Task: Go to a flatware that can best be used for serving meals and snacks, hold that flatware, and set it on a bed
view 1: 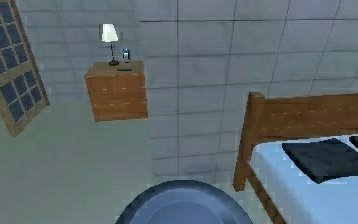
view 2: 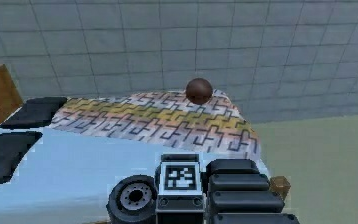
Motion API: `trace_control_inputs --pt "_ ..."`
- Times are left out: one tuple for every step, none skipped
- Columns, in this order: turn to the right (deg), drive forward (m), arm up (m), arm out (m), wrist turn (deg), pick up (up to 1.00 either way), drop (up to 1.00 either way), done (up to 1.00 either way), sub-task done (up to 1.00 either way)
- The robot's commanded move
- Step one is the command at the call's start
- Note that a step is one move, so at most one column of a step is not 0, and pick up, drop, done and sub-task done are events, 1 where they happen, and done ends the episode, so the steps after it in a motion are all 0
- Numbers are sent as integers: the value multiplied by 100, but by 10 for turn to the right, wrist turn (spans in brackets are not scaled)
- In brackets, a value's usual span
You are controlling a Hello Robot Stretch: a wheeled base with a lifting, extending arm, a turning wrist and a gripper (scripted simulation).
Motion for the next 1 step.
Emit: trace_control_inputs --pt "180 0 0 0 0 0 0 0 0"
